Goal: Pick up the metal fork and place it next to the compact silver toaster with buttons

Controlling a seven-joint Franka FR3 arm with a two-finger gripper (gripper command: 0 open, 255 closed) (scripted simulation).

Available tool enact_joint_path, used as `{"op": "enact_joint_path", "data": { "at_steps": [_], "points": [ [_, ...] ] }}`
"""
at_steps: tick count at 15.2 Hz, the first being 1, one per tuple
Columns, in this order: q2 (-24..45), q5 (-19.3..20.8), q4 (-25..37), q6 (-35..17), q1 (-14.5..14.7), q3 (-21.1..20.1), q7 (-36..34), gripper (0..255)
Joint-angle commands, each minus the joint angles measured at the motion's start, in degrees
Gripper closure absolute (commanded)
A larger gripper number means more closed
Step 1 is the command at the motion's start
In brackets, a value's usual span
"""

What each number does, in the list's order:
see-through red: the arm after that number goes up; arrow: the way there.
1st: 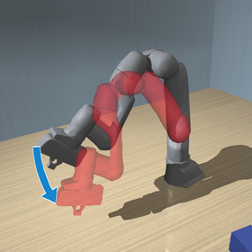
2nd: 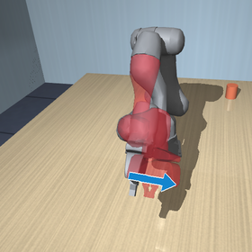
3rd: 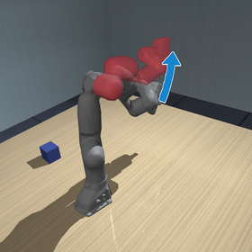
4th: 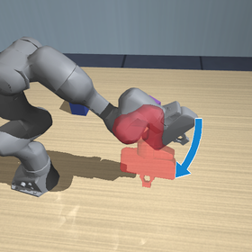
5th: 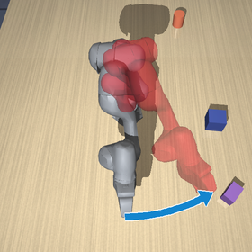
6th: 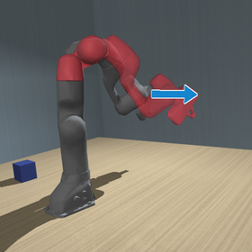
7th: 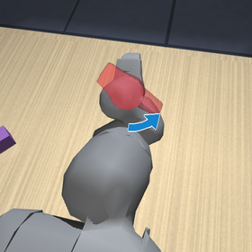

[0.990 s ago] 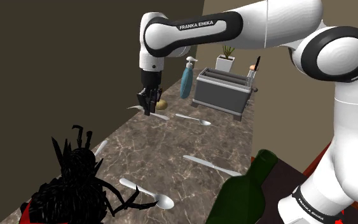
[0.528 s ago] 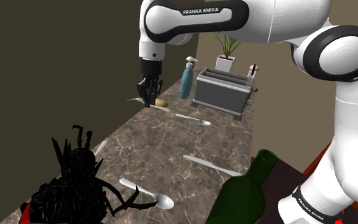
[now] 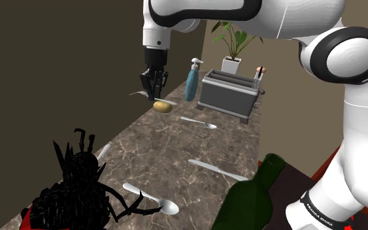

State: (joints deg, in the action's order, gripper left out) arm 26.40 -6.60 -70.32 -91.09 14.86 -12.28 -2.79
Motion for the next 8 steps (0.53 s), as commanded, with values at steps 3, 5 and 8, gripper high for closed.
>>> {"op": "enact_joint_path", "data": {
  "at_steps": [3,5,8],
  "points": [
    [0.85,0.17,4.42,3.53,0.29,-0.08,-0.70,255],
    [1.39,0.26,6.82,5.36,0.43,-0.10,-1.02,255],
    [2.46,0.43,10.86,8.28,0.70,-0.15,-1.54,255]
  ]
}}
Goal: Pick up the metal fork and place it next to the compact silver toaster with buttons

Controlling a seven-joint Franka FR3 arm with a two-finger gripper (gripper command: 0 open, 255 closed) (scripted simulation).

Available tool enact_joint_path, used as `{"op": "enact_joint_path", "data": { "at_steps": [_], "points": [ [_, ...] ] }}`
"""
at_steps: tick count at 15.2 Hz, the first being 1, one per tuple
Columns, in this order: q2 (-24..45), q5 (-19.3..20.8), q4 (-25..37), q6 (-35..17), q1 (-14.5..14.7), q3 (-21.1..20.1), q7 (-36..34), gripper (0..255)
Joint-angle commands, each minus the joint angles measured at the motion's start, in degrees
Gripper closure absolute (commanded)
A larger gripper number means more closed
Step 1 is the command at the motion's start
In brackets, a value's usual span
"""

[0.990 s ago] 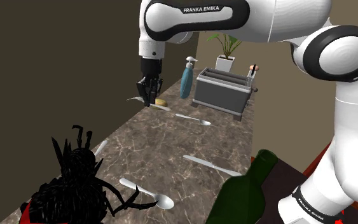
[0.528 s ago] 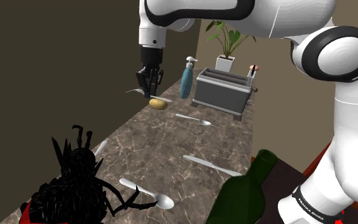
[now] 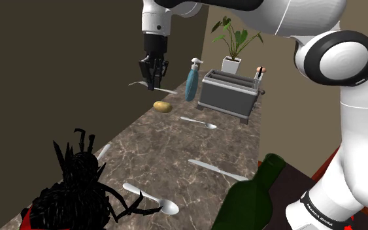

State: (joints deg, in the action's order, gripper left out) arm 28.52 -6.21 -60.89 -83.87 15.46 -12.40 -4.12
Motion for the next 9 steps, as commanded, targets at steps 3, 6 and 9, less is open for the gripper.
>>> {"op": "enact_joint_path", "data": {
  "at_steps": [3,6,9],
  "points": [
    [1.84,0.28,6.20,4.29,0.48,-0.07,-0.79,255],
    [3.28,0.50,10.25,6.87,0.84,-0.09,-1.24,255],
    [-6.07,-1.09,-4.22,2.27,-2.89,0.29,2.31,255]
  ]
}}
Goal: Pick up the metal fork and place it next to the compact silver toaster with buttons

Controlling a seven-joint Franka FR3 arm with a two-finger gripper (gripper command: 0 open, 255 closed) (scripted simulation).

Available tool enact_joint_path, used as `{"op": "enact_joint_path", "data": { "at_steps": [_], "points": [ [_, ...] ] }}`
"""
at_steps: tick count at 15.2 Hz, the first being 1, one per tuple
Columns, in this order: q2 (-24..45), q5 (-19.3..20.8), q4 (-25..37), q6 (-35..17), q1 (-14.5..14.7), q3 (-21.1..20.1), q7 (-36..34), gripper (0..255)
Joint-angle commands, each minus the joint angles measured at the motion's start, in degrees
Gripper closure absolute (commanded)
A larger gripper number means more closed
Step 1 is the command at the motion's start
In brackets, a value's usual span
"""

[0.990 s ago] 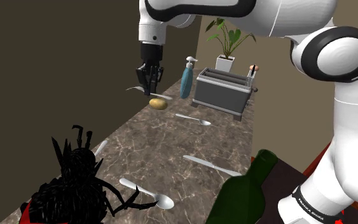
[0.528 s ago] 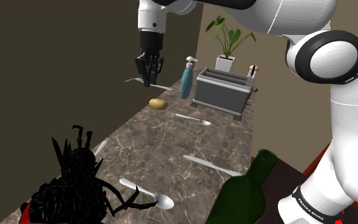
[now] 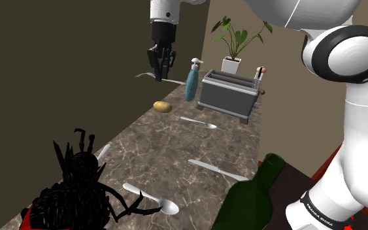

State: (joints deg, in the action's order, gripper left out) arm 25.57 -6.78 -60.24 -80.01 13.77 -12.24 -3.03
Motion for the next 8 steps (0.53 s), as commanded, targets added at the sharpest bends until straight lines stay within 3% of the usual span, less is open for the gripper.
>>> {"op": "enact_joint_path", "data": {
  "at_steps": [1,8],
  "points": [
    [-5.60,-0.97,-8.47,-2.55,-2.23,0.37,2.41,255],
    [-19.36,-3.05,-26.85,-5.87,-8.01,3.14,11.00,255]
  ]
}}
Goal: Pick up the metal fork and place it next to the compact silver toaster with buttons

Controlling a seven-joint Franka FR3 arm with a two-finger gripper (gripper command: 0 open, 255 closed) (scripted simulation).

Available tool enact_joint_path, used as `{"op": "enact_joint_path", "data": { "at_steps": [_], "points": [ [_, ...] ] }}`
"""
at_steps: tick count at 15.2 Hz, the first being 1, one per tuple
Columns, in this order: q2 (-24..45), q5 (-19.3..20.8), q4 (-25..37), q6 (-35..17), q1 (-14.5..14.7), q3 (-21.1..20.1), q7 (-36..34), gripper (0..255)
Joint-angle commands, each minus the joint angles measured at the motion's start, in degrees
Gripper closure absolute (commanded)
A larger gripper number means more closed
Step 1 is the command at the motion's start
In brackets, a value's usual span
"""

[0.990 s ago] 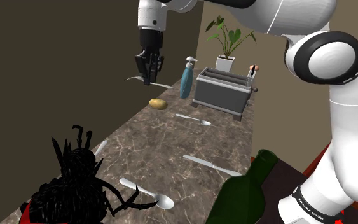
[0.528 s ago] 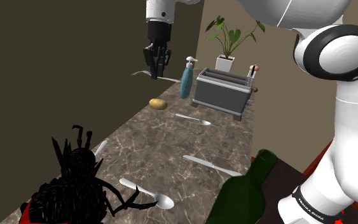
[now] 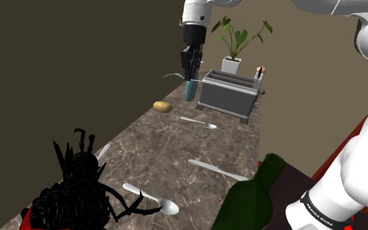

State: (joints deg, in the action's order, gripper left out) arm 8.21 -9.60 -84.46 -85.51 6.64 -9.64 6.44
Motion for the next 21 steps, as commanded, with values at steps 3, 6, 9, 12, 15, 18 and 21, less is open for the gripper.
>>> {"op": "enact_joint_path", "data": {
  "at_steps": [3,6,9,12,15,18,21],
  "points": [
    [-6.65,-0.51,-8.27,-0.74,-2.88,2.18,5.30,255],
    [-10.76,-0.42,-13.03,-0.75,-4.72,4.01,9.07,255],
    [-14.37,0.03,-17.01,-0.50,-6.49,6.00,12.85,255],
    [-17.49,0.82,-20.30,-0.08,-8.19,8.15,16.65,255],
    [-20.14,1.91,-22.96,0.46,-9.88,10.40,20.49,255],
    [-22.29,3.24,-25.01,1.06,-11.57,12.77,24.37,255],
    [-24.18,5.04,-26.67,1.77,-13.54,15.66,28.96,255]
  ]
}}
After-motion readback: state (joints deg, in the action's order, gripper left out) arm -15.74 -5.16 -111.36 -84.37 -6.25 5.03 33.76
